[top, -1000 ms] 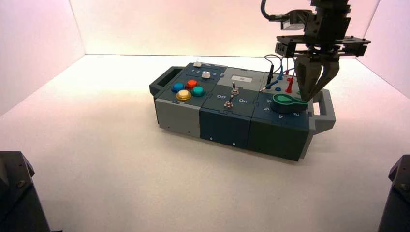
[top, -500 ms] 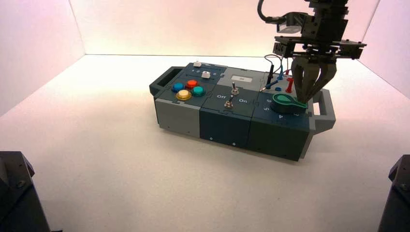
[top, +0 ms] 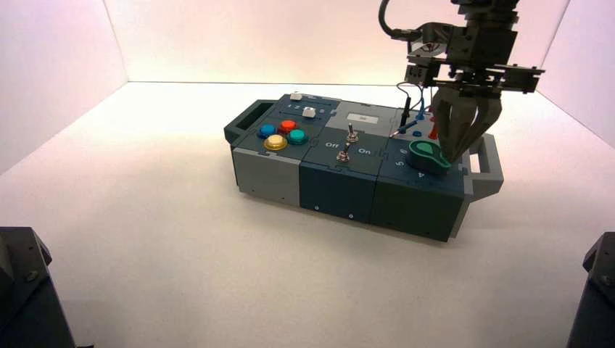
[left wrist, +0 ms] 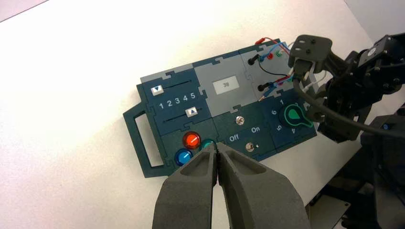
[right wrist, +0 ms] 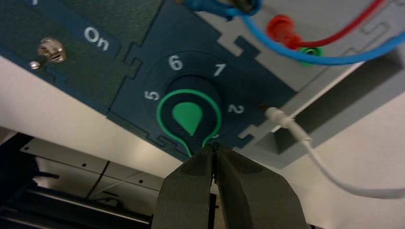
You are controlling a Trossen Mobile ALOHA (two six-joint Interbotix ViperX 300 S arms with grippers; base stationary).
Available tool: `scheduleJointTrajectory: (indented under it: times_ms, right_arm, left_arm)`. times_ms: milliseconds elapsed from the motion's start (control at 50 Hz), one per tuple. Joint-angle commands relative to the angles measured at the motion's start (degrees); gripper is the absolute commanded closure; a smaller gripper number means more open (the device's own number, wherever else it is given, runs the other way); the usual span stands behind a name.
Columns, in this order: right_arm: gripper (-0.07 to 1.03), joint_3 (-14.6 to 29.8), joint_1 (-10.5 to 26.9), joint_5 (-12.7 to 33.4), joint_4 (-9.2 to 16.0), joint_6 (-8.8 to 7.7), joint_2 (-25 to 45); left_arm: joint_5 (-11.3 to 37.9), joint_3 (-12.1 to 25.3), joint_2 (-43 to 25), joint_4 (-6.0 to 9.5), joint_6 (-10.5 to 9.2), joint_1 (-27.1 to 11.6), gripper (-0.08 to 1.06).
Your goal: Turn the knob to position 5.
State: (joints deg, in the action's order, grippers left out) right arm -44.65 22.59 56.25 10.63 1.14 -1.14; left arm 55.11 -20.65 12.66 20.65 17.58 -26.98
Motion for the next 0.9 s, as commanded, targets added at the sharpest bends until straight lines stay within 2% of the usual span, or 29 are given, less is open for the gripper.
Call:
scheduleJointTrajectory:
  times_ms: [20, 520, 900]
  right_arm:
    - [0.98, 1.14, 1.05, 0.09, 0.97, -0.26, -0.62]
    - [0.98, 1.05, 3.43, 0.09, 2.99, -0.26, -0.44]
    - [0.98, 1.85, 5.36, -0.09, 3.60, -0.18, 0.88]
  left_arm:
    - [-0.35, 1.14, 1.41, 0.09, 0.09, 0.00, 0.98]
    - [-0.35, 1.14, 1.41, 0.09, 0.09, 0.00, 0.98]
    - [-0.35, 1.05, 1.49, 0.09, 0.09, -0.09, 0.98]
